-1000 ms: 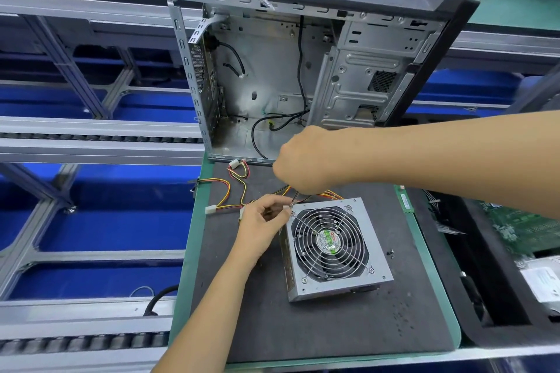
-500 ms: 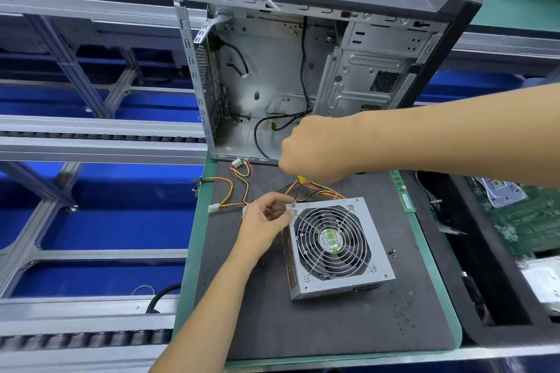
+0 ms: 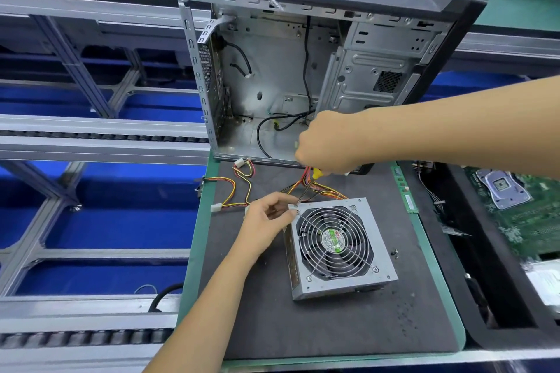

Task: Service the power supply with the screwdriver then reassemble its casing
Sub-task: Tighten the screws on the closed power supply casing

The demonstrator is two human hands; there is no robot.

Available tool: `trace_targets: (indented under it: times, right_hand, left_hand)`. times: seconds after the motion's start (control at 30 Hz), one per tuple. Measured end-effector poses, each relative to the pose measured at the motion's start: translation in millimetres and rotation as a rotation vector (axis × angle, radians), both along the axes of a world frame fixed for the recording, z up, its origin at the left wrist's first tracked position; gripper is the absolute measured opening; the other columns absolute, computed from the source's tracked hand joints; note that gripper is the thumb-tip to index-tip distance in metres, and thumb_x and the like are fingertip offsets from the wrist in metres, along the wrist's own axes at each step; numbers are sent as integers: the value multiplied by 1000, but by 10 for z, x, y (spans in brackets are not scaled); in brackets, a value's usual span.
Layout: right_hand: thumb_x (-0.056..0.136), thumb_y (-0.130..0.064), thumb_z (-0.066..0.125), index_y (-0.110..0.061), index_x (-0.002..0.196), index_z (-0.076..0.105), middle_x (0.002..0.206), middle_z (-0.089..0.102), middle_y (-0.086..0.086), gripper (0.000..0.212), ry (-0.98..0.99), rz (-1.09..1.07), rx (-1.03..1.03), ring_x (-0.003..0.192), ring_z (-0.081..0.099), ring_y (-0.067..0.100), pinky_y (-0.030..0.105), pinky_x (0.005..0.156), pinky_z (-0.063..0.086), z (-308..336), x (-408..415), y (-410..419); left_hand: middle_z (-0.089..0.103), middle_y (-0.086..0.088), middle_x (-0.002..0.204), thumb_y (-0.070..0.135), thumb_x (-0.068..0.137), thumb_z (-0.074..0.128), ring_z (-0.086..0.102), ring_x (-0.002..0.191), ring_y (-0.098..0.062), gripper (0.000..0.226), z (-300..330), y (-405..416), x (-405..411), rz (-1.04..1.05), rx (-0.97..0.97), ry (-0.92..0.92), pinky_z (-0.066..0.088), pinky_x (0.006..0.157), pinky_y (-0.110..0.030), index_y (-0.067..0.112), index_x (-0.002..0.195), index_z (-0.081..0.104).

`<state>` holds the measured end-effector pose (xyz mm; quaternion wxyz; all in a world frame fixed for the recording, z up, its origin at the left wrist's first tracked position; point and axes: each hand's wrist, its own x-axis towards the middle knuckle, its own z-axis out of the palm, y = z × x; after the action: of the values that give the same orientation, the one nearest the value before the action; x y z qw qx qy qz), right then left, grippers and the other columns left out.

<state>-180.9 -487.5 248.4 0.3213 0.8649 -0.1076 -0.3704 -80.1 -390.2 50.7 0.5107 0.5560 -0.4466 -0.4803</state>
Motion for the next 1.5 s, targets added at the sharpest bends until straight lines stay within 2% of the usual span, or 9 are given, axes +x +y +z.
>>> trace_targets:
  times: [0.1,0.2,0.33,0.5,0.67,0.83,0.97,1.17,1.5]
  right_hand:
    - [86,-3,48,-11,98,47,96,56,8,14,-32,216,-2,80,58,29,32,53,33,53,-59,63]
    - [84,-3,49,-12,106,50,86,45,7,23,-94,297,3,66,48,28,29,45,27,36,-10,134]
    - [94,-42,50,-11,92,52,89,61,8,31,-33,120,25,75,53,27,28,51,32,11,85,166]
    - [90,-7,47,-16,84,49,97,65,9,11,-184,260,38,87,61,29,27,55,30,-38,43,149]
    - [78,-1,56,-21,75,38,90,63,3,27,-276,371,35,72,60,28,24,44,12,-130,-33,145]
    - [83,-2,53,-14,62,28,87,65,9,35,-311,366,68,82,62,30,26,49,27,-150,-123,70]
    - [92,-20,52,-11,101,55,95,59,10,14,-224,267,88,98,58,31,31,56,33,-71,-107,40]
    - [84,-12,52,-15,69,24,62,26,2,32,-329,217,131,53,34,19,24,45,24,-29,-106,-24]
    - [91,-25,55,-14,62,20,61,25,2,46,-400,226,152,52,34,20,23,44,20,-61,-113,-56]
  left_hand:
    - [73,6,81,2,89,66,61,76,-1,25,13,-43,41,-19,-20,-36,47,76,-14,27,90,73]
    - [73,2,81,4,89,68,58,72,-1,19,40,-98,84,-40,-33,-122,43,71,-12,21,92,74]
    - [73,3,89,3,88,67,63,82,2,14,106,-129,152,-107,-53,-258,44,79,-11,9,97,76]
    - [72,10,92,6,90,66,63,86,6,15,213,-131,183,-154,-24,-409,44,82,-10,9,101,76]
    - [71,11,88,6,89,68,61,78,12,15,272,-122,135,-118,7,-477,43,77,-8,7,101,76]
    - [74,-1,92,6,87,71,64,80,3,17,325,-97,51,-57,22,-461,48,79,-11,5,103,76]
    - [75,1,95,9,87,71,67,89,-6,15,317,-101,31,-25,33,-489,50,85,-18,7,100,77]
    - [75,6,89,6,87,69,65,83,1,14,291,-104,71,-51,46,-452,50,83,-16,10,98,77]
    - [76,-1,92,6,87,69,67,88,-8,14,298,-108,85,-52,50,-390,51,84,-22,9,98,78]
